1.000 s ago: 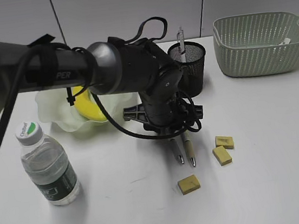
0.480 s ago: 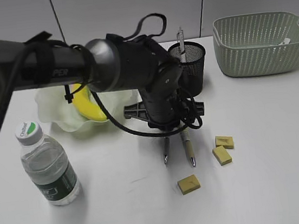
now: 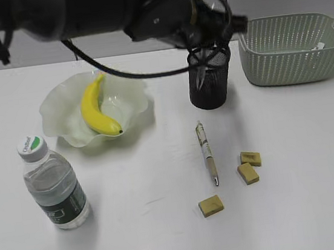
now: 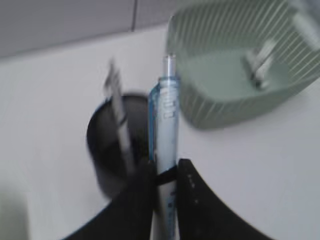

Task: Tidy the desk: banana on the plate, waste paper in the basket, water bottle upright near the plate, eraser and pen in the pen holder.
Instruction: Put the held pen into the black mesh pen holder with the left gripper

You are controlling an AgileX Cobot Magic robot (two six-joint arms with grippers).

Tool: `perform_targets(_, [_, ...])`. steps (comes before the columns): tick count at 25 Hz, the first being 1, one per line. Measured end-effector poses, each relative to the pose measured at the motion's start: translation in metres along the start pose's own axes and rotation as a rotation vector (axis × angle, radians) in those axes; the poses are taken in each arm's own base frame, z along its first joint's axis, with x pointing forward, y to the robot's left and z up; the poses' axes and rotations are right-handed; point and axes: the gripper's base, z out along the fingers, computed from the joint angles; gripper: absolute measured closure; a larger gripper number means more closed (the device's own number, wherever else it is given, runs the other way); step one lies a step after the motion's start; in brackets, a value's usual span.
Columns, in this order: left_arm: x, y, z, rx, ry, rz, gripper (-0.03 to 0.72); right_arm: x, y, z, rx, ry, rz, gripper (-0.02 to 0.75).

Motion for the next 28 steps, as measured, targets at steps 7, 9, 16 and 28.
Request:
perform_targets(7, [-0.044, 0.004, 0.001, 0.379, -0.423, 0.193, 0.603, 0.0, 0.0, 0.0, 0.0, 0.0, 0.0, 0.47])
perform_targets(9, [-0.04, 0.015, 0.019, 0.46, -0.48, 0.215, 0.603, 0.0, 0.0, 0.0, 0.0, 0.0, 0.0, 0.47])
perform_targets(16, [-0.014, 0.054, 0.073, 0.455, -0.512, 0.182, 0.603, 0.0, 0.0, 0.0, 0.0, 0.0, 0.0, 0.472])
perform_targets(28, [0.009, 0.067, 0.104, 0.416, -0.518, 0.16, 0.484, 0.0, 0.0, 0.0, 0.0, 0.0, 0.0, 0.48])
